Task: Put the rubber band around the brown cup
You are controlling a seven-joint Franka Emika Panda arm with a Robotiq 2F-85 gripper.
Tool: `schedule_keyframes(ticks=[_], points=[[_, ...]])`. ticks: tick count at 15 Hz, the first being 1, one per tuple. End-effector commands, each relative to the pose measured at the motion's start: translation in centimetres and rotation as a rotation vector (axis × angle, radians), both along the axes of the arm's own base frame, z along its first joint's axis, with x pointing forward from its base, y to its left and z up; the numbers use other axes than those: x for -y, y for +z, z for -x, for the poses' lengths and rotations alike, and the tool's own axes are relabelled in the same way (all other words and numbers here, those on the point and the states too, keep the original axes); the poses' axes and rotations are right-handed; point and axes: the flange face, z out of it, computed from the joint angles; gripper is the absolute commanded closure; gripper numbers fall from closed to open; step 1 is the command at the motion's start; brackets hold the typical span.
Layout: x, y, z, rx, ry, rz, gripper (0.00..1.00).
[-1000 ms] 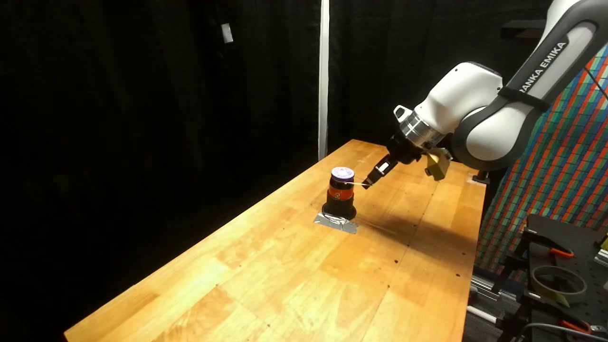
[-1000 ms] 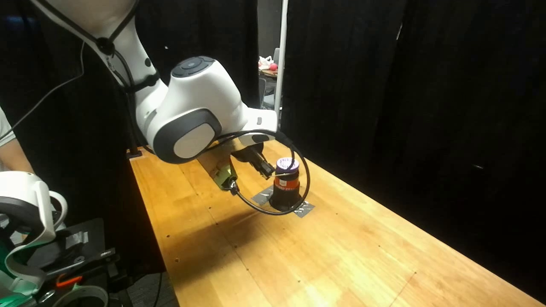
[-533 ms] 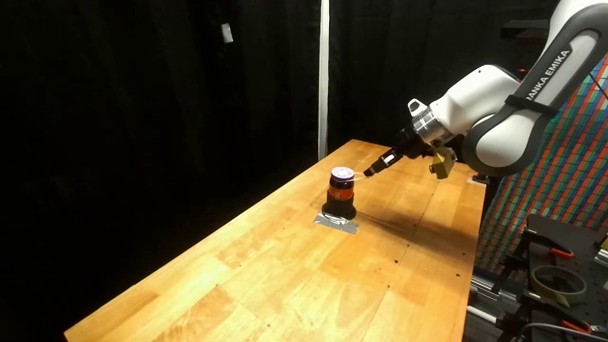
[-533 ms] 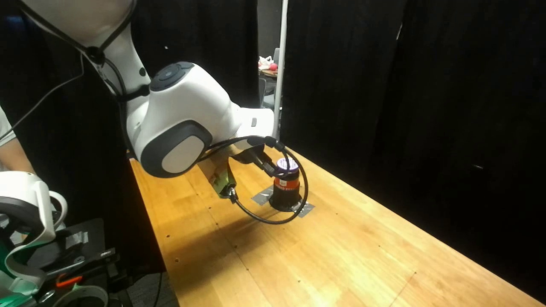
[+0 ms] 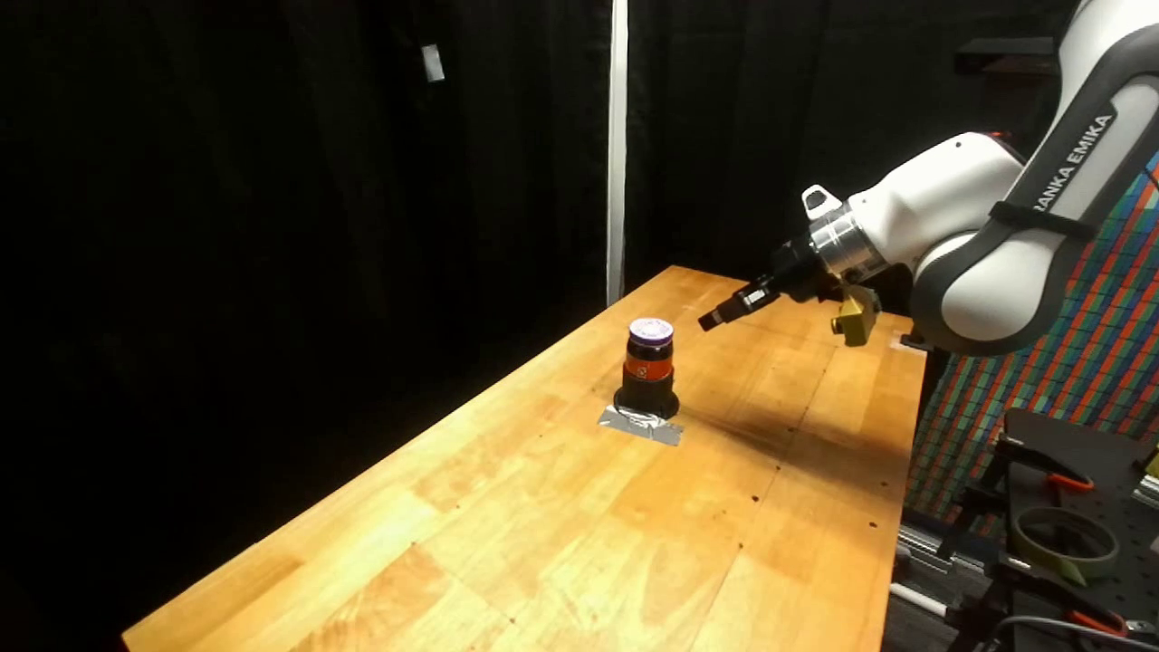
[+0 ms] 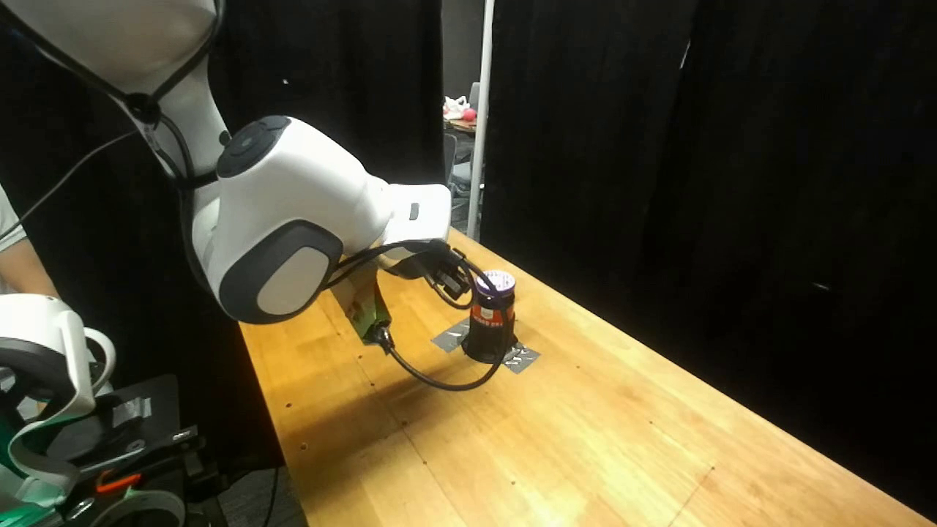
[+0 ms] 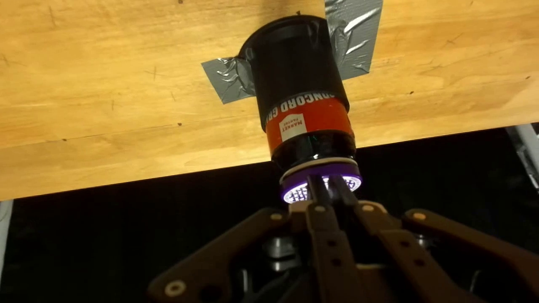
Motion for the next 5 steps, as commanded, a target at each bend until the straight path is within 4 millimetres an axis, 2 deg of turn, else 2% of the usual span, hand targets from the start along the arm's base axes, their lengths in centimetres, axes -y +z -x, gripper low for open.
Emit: schedule_keyframes(ticks=[1,3,5], points=[[-0.09,-0.13,0.12,-0.005,0.005,-0.001,0.85],[-0.08,-0.30,0.37,-0.012,0.012,-0.002,0.68],[-0.05,-0.35,0.44,-0.014,0.012,-0.003,0.64]])
